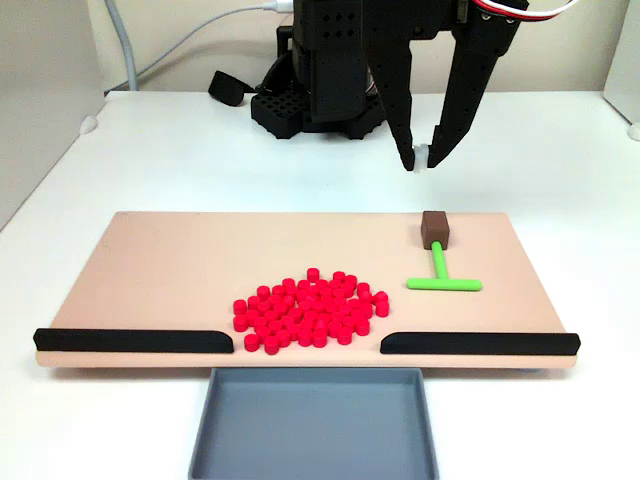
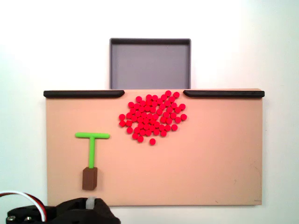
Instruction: Grasp a green tool by the dark brown handle.
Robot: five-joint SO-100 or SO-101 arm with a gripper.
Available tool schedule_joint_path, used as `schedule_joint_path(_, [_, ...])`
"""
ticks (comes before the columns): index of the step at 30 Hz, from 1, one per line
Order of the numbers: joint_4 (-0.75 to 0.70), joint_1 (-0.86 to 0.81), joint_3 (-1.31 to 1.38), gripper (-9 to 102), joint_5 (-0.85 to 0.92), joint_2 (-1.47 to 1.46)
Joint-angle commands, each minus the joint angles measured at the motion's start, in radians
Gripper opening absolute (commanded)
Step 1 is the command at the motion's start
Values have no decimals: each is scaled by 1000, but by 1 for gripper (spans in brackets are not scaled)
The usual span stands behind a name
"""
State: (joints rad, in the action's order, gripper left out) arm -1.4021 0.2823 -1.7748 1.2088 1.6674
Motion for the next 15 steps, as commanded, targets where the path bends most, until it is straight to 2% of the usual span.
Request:
schedule_joint_path(1, [9, 12, 0, 0, 8, 40])
schedule_joint_path(15, [11, 8, 0, 3, 94, 25])
